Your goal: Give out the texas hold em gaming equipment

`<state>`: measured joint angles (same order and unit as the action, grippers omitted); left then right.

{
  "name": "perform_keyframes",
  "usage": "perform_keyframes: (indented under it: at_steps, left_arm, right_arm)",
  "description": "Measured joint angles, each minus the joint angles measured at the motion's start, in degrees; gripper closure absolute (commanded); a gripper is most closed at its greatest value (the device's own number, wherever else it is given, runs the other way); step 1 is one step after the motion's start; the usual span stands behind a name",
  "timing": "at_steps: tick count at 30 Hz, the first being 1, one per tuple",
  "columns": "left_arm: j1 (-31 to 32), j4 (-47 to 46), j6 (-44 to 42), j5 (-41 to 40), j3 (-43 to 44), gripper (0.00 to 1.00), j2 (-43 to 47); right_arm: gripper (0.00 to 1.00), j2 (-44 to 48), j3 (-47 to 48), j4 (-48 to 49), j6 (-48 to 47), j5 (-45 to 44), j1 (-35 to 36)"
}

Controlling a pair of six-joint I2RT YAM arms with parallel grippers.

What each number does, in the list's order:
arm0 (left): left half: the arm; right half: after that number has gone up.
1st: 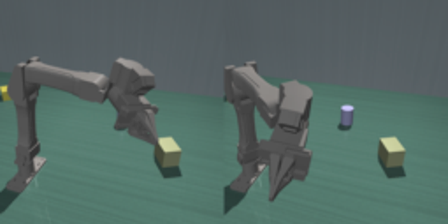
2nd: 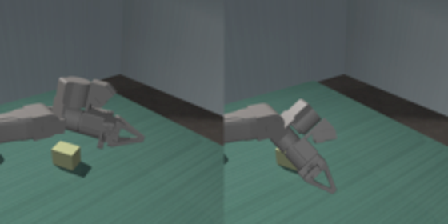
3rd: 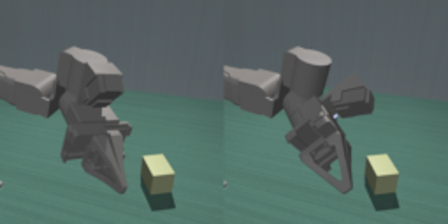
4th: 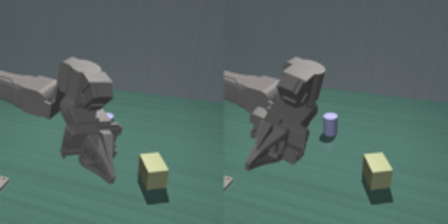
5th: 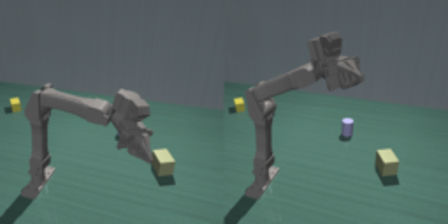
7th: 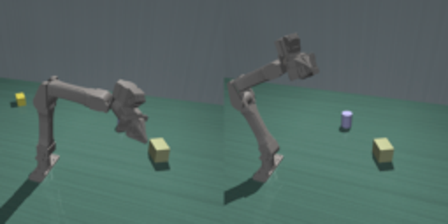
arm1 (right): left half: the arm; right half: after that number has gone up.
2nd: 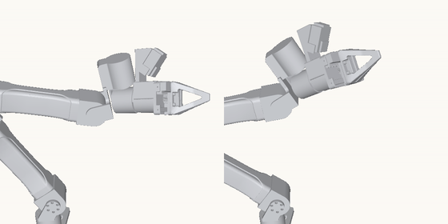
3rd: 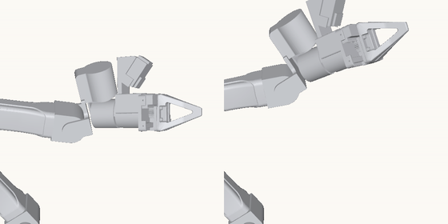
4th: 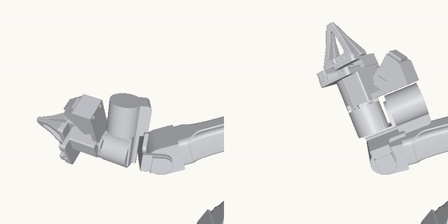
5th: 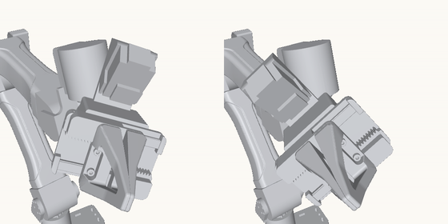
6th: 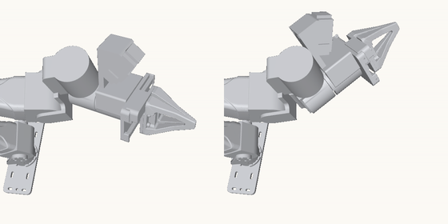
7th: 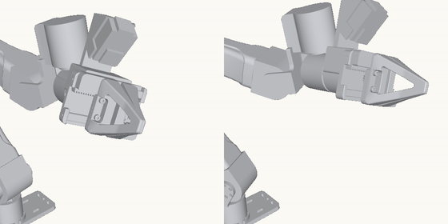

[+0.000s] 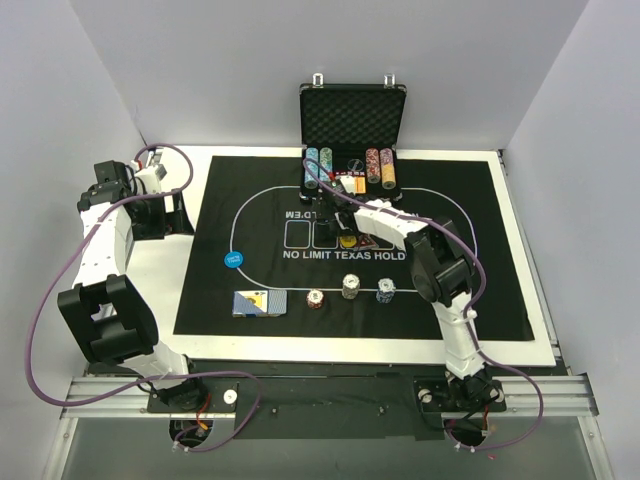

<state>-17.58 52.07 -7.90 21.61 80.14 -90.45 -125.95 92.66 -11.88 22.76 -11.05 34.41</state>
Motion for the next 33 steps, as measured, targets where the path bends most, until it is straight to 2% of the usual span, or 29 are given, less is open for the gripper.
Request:
perform_keyframes:
  at_steps: [3,5,19,25,33]
  left_arm:
    - [0.0,0.04,-0.09,-0.04,0.0,0.03,0.02]
    - [0.0,0.04,-0.11,-0.17,0.0,0.03,0.02]
    - [-0.02,0.07,-0.33,-0.35,0.0,0.03,0.48]
    - [-0.02,0.07,-0.33,-0.37,-0.02,0.03,0.94]
    - [-0.02,0.11,-0.33,-0.39,-0.02,0.03,1.62]
  right_arm:
    - [0.18,0.66,-1.31,1.18,0.57,0.28,-0.31]
    - [0.24,1.03,-2.1,1.73,0.74,0.13,-0.35]
    - [0.32,8.17,-13.0,3.56,2.93,-2.58,-0.74]
    - [0.34,8.37,-13.0,3.17,2.86,-2.73,-0.94]
    - [0.43,6.38,-8.79,-0.33,2.71,-2.64,-1.07]
